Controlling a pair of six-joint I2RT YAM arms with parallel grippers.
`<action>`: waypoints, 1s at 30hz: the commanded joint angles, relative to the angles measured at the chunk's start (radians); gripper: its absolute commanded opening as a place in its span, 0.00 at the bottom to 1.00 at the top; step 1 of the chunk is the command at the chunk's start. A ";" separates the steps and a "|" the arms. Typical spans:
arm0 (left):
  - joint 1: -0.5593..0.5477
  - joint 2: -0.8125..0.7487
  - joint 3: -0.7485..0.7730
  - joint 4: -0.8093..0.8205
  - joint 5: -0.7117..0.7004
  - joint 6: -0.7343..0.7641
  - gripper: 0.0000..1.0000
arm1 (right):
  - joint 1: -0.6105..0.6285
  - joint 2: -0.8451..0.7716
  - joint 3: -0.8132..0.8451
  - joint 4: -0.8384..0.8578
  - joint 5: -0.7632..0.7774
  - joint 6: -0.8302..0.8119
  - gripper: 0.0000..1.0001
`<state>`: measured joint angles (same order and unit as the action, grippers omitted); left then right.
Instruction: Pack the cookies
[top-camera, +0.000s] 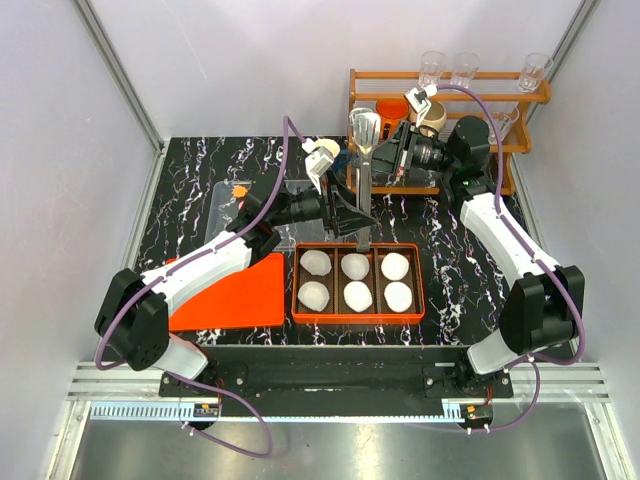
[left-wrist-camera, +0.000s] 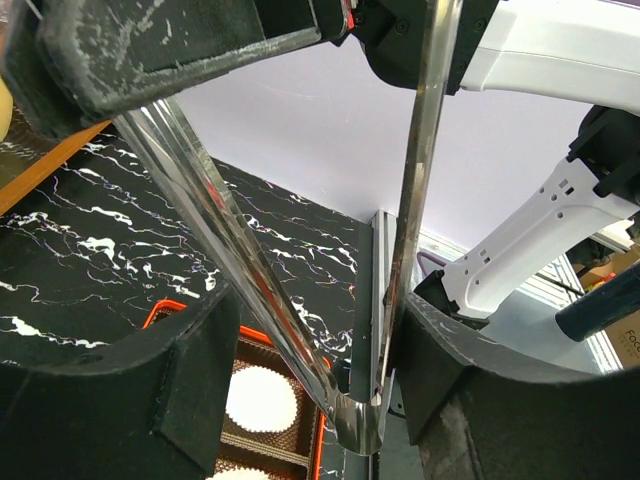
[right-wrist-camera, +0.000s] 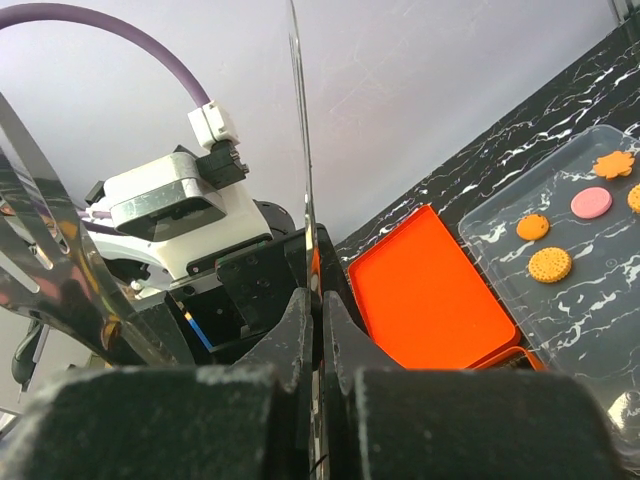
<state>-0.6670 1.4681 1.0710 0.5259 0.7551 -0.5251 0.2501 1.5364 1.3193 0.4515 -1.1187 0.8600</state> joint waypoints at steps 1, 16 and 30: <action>0.009 -0.005 0.040 0.059 -0.008 0.007 0.61 | 0.012 -0.038 0.003 -0.002 -0.016 -0.035 0.01; 0.020 -0.051 0.009 0.010 -0.054 0.045 0.44 | 0.012 -0.056 0.055 -0.157 0.008 -0.161 0.27; 0.029 -0.106 -0.031 0.017 -0.062 0.048 0.42 | 0.002 -0.065 0.127 -0.372 0.082 -0.335 0.56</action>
<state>-0.6472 1.4254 1.0370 0.4656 0.7078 -0.4938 0.2508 1.5101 1.3983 0.1352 -1.0786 0.5999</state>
